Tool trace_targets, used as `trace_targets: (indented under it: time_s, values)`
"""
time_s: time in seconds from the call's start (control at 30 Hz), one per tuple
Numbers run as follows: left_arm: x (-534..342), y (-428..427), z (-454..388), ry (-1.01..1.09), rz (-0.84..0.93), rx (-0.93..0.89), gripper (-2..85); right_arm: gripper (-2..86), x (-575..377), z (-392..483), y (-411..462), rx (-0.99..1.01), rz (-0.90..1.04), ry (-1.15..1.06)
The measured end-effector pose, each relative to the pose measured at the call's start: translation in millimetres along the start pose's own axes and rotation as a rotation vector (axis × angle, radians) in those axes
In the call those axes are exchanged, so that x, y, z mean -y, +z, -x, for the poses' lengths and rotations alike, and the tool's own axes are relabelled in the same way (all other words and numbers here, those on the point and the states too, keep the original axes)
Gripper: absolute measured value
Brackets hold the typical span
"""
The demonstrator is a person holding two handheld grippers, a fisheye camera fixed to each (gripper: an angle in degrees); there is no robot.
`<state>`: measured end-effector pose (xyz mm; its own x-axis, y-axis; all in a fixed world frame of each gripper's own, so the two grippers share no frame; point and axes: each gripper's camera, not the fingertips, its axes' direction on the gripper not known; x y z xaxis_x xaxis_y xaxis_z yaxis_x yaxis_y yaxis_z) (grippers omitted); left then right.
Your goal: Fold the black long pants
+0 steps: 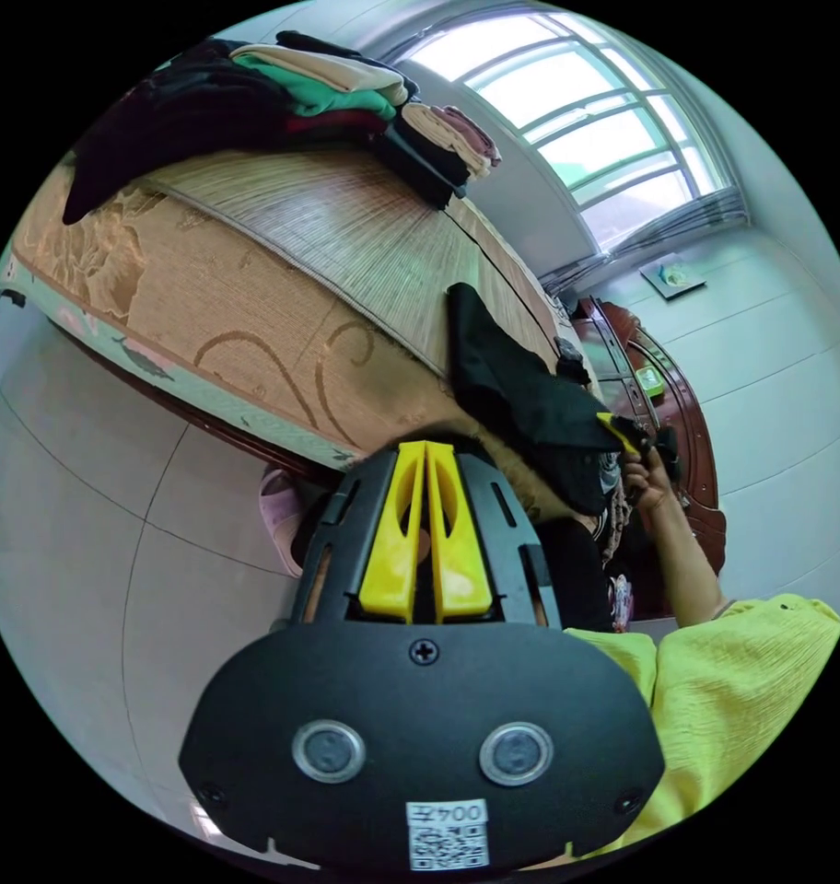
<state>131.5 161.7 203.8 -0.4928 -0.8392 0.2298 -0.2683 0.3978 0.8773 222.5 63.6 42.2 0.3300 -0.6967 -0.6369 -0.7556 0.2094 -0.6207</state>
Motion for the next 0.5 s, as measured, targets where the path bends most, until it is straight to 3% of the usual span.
trace_targets:
  time_s: [0.17,0.4,0.5]
  values:
    - [-13.2,21.8,-13.1,0.017,0.000,0.001,0.1,4.3,1.6,-1.6,-49.4,-0.017,-0.054,-0.047]
    - [-19.2,55.6,-23.4,0.056,0.023,0.022,0.1,4.9,-48.3,-115.3,-28.9,-0.038,-0.059,0.214]
    - [-6.7,70.6,-40.4,0.105,-0.013,0.032,0.1,4.9,-66.0,-133.5,-27.7,0.082,-0.129,0.258]
